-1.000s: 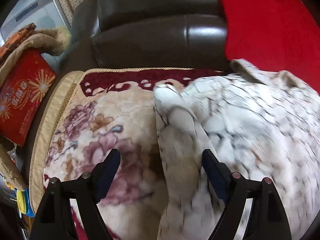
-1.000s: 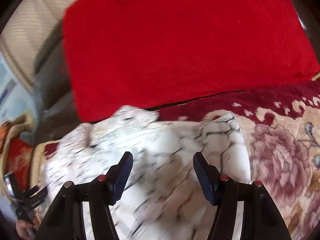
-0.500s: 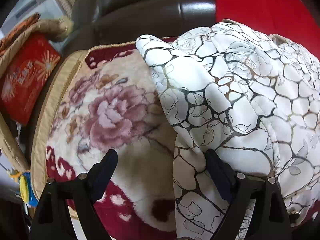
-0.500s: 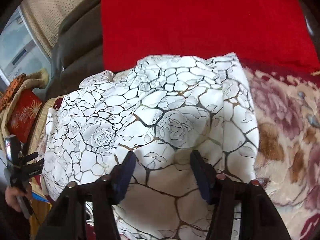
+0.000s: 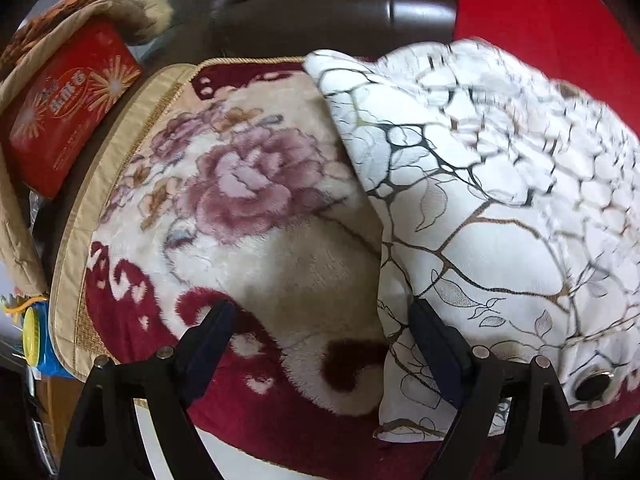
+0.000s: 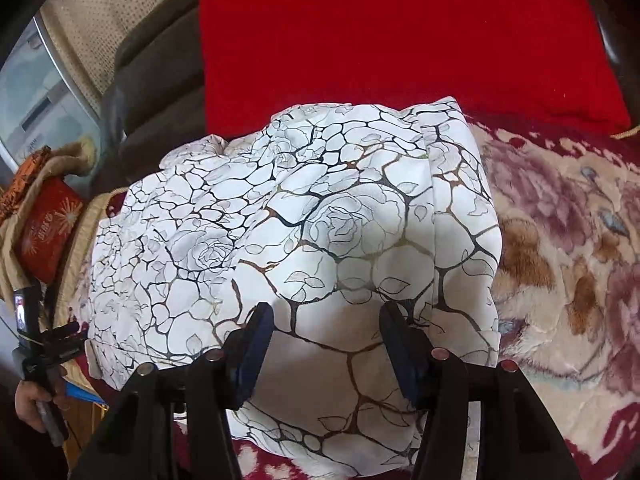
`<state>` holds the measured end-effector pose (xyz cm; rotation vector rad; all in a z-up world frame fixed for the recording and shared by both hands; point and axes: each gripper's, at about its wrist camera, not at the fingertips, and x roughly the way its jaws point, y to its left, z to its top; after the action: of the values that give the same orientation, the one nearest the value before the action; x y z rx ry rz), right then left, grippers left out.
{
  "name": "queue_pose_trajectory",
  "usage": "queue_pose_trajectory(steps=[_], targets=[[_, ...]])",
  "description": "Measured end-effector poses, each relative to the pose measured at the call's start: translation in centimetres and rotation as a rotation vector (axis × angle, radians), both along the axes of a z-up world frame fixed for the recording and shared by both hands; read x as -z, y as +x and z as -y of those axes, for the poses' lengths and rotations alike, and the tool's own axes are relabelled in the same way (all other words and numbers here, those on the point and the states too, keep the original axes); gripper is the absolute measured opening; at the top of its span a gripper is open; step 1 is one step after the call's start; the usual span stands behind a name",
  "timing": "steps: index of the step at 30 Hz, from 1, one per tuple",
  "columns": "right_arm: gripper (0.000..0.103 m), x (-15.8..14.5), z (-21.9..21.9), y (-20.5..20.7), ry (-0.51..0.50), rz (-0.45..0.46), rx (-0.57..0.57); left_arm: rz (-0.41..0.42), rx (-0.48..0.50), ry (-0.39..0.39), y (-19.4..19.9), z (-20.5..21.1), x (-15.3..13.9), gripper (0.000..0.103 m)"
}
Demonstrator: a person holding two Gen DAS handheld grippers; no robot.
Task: Fold large clothes
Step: 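Grasp the coat hem with the left gripper and lift it toward the collar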
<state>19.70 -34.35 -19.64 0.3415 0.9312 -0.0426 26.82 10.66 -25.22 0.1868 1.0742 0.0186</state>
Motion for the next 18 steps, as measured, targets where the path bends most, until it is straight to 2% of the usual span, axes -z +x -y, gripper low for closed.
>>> queue_pose_trajectory(steps=[3,6,9,10,14,18], targets=[[0.06,-0.1,0.0,0.3,0.005,-0.01,-0.009,0.045,-0.028,-0.038,-1.0,-1.1,-1.7,0.09],[0.06,0.4,0.6,0.2,0.048,0.016,-0.001,0.068,-0.045,-0.083,-2.6,-2.2,-2.9,0.089],[0.061,0.5,0.5,-0.6,0.039,0.047,-0.005,0.069,-0.044,-0.154,-4.5,-2.8,-3.3,0.09],[0.061,0.4,0.4,-0.9,0.03,0.053,-0.007,0.055,-0.052,-0.195,-5.2,-3.0,-3.2,0.09],[0.061,0.5,0.2,-1.0,0.022,0.065,-0.006,-0.052,-0.067,-0.5,-7.6,-2.6,-1.2,0.09],[0.061,0.6,0.6,-1.0,0.058,0.072,-0.001,-0.066,-0.125,-0.714,-7.8,-1.2,0.8,0.09]])
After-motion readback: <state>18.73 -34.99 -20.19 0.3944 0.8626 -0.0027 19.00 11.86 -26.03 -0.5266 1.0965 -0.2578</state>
